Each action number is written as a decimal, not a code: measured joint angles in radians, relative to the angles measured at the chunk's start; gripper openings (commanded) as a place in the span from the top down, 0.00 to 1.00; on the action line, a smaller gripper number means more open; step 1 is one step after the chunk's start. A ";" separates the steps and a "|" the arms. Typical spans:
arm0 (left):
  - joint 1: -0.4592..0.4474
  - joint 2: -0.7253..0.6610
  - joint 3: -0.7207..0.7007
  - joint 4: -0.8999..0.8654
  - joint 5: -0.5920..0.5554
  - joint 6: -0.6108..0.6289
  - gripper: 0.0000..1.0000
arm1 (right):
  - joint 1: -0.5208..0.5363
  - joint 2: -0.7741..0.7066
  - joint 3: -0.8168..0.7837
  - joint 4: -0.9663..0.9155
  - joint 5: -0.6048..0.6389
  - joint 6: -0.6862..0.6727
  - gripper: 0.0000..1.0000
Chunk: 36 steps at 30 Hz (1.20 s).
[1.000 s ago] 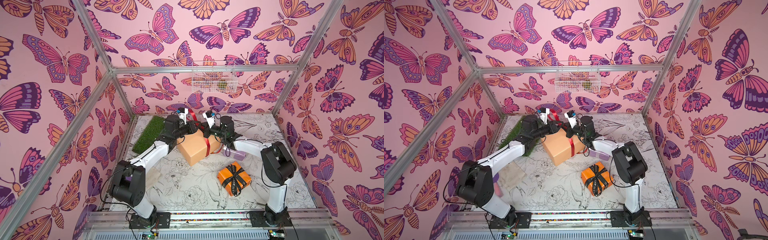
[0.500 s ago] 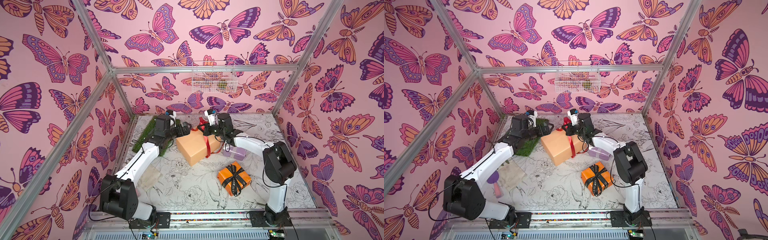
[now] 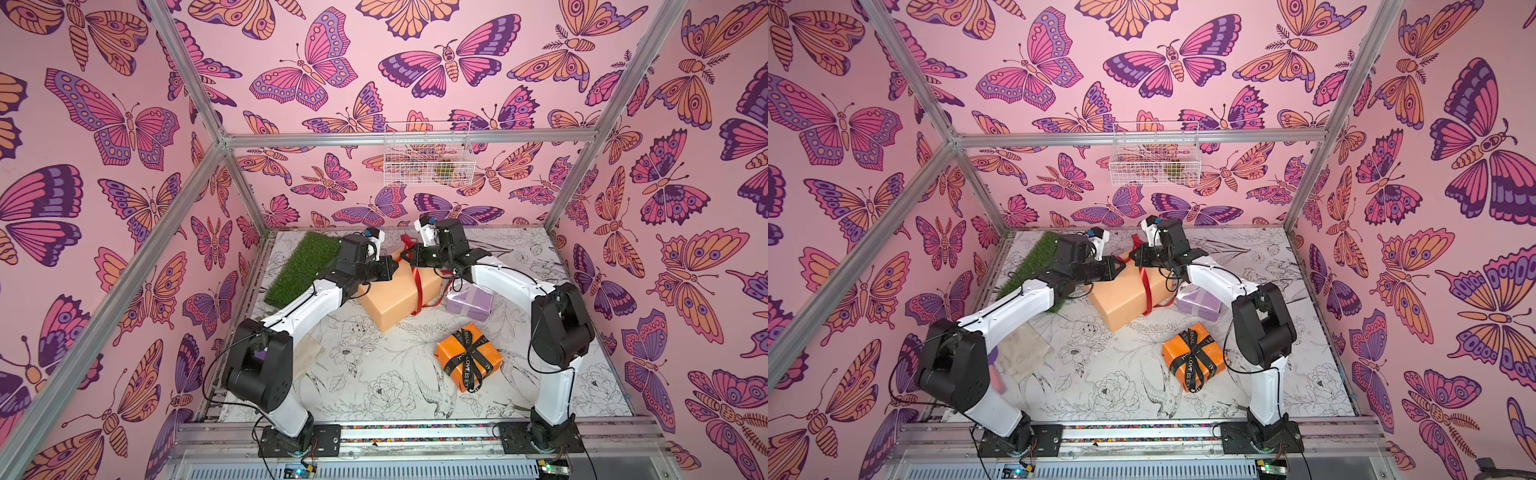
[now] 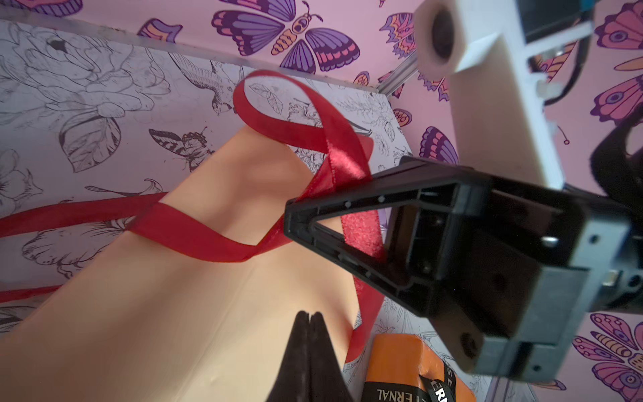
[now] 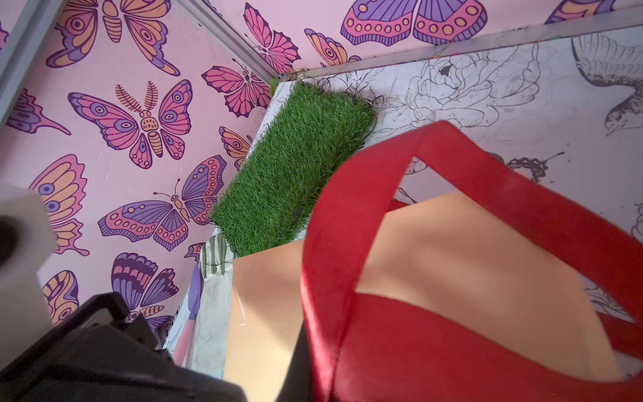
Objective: Untie the ribbon bows on the gift boxes
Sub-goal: Pull the ribbon from the gift box.
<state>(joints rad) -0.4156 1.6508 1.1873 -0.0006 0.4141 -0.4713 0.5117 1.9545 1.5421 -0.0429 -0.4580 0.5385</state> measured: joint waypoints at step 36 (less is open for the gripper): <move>-0.023 0.141 0.090 -0.089 -0.033 0.021 1.00 | 0.006 -0.174 0.552 -0.393 0.058 -0.167 1.00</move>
<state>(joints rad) -0.4389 1.7916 1.2770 -0.0898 0.3809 -0.4507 0.5175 1.7809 2.0937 -0.4355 -0.3996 0.3714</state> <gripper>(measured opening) 0.048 0.052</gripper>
